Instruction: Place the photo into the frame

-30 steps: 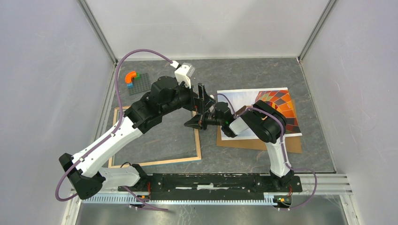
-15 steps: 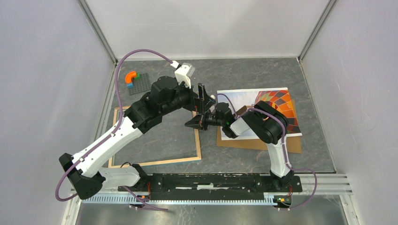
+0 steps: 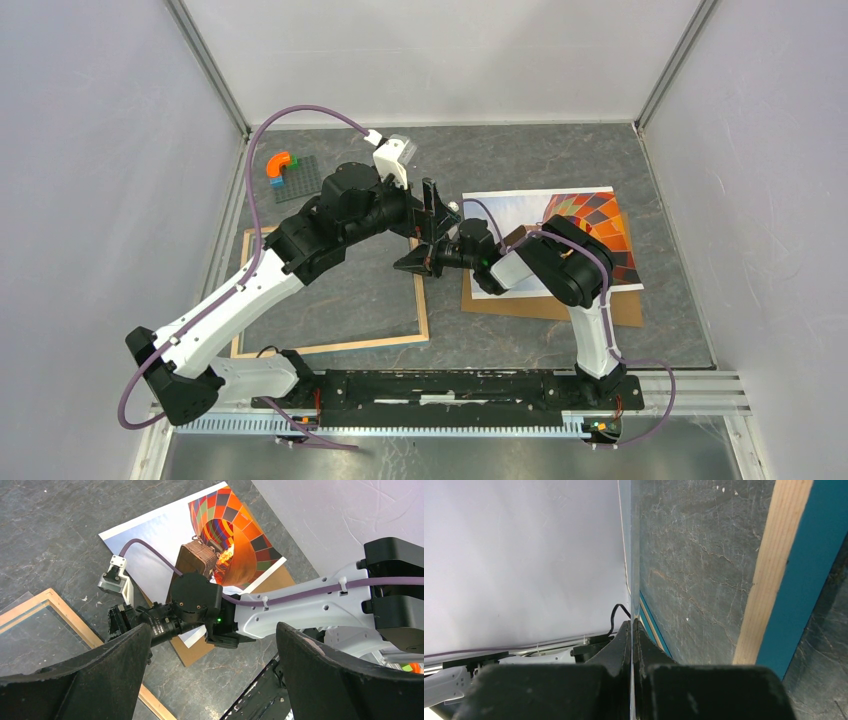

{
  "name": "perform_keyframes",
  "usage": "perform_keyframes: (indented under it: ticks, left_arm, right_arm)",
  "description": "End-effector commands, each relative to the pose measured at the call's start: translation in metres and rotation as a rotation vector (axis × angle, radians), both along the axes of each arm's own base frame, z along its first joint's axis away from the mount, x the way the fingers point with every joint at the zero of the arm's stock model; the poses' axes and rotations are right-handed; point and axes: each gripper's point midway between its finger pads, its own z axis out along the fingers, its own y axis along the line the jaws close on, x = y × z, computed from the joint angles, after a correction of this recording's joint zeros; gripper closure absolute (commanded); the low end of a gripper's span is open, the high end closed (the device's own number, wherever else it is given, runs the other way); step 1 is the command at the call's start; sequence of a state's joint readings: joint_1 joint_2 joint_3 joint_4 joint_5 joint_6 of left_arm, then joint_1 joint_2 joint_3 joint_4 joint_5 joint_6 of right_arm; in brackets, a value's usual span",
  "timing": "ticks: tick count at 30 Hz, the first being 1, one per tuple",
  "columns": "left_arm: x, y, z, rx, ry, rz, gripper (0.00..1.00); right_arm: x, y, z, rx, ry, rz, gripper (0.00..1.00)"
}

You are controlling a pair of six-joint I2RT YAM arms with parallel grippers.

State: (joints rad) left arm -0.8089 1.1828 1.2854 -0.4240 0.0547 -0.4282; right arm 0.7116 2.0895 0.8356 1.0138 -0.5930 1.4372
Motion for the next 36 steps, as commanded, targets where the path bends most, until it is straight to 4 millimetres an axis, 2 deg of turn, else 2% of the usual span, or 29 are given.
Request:
perform_keyframes:
  ticks: [1, 15, 26, 36]
  left_arm:
    - [0.001, -0.001, 0.009, -0.014, -0.041, -0.014, 0.0]
    - [0.001, -0.001, 0.01, -0.016, -0.041, -0.017, 0.0]
    - [0.001, -0.001, 0.009, -0.016, -0.04, -0.016, 0.0]
    - [0.001, -0.002, 0.01, -0.018, -0.038, -0.019, 0.0]
  right_arm:
    - [0.008, 0.001, 0.025, 0.045, -0.084, -0.038, 1.0]
    - [0.004, -0.003, 0.024, 0.035, -0.086, -0.061, 1.0]
    - [0.002, 0.003, 0.022, 0.052, -0.079, -0.041, 1.0]
    - [0.003, 0.003, 0.013, 0.015, -0.107, -0.032, 1.0]
